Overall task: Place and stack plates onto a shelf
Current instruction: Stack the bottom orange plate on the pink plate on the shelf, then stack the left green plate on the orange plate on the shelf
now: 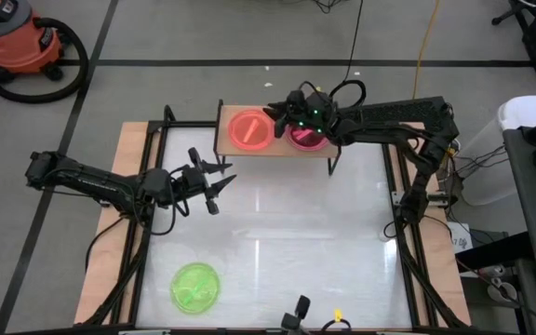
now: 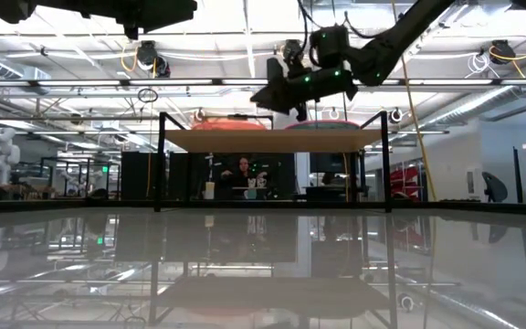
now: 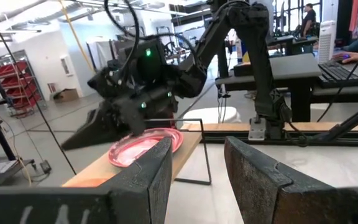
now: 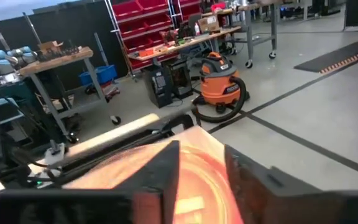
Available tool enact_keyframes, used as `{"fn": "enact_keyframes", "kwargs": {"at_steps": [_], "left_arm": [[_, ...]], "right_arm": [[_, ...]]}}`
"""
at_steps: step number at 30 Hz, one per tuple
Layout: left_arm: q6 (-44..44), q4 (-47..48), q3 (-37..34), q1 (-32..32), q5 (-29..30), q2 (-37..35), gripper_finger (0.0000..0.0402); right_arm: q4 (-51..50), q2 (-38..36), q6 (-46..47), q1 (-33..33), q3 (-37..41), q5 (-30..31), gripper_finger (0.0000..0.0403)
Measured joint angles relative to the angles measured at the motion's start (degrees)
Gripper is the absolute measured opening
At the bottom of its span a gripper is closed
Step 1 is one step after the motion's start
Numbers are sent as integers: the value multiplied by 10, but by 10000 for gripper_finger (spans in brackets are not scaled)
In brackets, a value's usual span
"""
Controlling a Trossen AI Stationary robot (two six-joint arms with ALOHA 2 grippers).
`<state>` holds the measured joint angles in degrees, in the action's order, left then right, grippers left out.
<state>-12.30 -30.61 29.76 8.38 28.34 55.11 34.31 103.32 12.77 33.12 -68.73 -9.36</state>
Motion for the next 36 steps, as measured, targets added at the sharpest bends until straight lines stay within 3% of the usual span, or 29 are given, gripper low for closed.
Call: {"fn": "enact_keyframes", "kwargs": {"at_steps": [7,13,18,25,29,36], "left_arm": [[16,46,1,9,-45,0,154],[121,271,61,47,-49,19,154],[242,427,115,81,-120,75,154],[348,477,126,112,-237,136,154],[389,513,126,121,-245,144,154],[399,540,111,121,-260,141,154]], "right_arm": [[-33,-75,-9,-7,10,-93,178],[-60,-192,-78,-55,94,-118,177],[-47,-299,-104,-110,196,-117,170],[43,-408,-140,-185,353,-113,169],[80,-446,-138,-210,423,-69,169],[89,-505,-130,-220,502,-68,169]]}}
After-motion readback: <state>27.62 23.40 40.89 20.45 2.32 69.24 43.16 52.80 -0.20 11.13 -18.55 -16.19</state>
